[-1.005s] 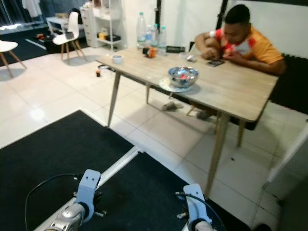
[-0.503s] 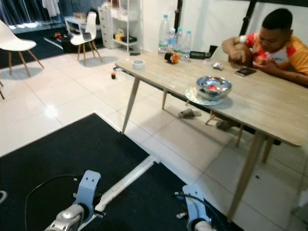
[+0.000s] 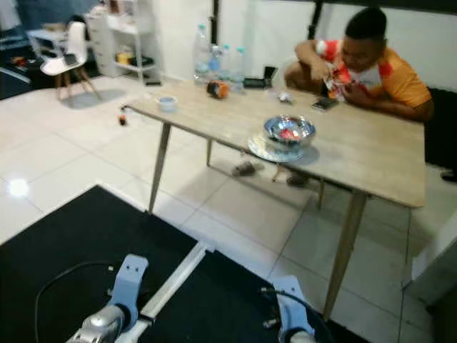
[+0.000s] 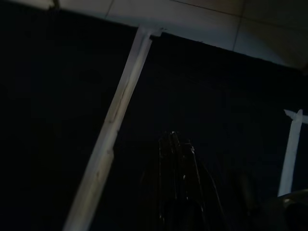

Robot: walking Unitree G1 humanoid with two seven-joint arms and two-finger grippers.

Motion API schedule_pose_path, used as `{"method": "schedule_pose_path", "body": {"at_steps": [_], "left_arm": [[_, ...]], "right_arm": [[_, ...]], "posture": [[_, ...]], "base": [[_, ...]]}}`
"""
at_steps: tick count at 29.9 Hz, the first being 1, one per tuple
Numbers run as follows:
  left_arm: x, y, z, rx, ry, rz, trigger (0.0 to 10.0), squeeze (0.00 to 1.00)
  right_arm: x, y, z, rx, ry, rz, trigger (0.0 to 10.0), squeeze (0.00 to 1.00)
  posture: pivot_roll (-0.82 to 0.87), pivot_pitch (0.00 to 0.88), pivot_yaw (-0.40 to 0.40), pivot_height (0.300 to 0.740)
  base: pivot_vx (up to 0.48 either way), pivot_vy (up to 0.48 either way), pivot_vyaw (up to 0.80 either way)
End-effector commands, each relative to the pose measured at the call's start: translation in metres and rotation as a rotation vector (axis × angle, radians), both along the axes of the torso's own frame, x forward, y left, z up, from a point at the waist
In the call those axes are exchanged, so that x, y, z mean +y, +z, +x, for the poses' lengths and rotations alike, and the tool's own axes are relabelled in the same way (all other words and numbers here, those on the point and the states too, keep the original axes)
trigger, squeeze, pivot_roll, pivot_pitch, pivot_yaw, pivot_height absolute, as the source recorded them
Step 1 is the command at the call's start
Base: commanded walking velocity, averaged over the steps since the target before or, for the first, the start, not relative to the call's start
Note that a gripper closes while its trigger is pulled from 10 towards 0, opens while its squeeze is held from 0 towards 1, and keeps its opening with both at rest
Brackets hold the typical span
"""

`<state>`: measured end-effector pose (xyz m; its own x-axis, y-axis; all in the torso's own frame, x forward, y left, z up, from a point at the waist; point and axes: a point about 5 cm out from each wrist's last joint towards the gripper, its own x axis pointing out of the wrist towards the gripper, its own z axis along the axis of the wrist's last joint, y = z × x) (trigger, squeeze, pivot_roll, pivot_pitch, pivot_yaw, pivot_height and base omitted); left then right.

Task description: Restocking fridge

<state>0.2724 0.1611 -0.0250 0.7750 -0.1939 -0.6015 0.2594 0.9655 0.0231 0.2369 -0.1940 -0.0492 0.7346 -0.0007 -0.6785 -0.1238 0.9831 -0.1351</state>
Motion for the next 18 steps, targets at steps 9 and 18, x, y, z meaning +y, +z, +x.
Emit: {"method": "schedule_pose_path", "body": {"at_steps": [9,18], "left_arm": [[-0.0023,-0.0003,-0.0002,0.001,-0.008,-0.001,10.0,0.0],[-0.0029,-0.0001,0.0,0.0,-0.006,-0.005,10.0,0.0]], "right_arm": [[-0.0075,-0.0004,-0.002,0.009,-0.012,-0.022,10.0,0.0],[-0.0082,-0.0017,-0.0041,0.018,-0.012,-0.026,10.0,0.0]], "posture": [[-0.15,0.0,0.032,0.74],[-0.15,0.0,0.031,0.74]], "base": [[0.322,0.0,-0.8],[0.307,0.0,-0.8]]}}
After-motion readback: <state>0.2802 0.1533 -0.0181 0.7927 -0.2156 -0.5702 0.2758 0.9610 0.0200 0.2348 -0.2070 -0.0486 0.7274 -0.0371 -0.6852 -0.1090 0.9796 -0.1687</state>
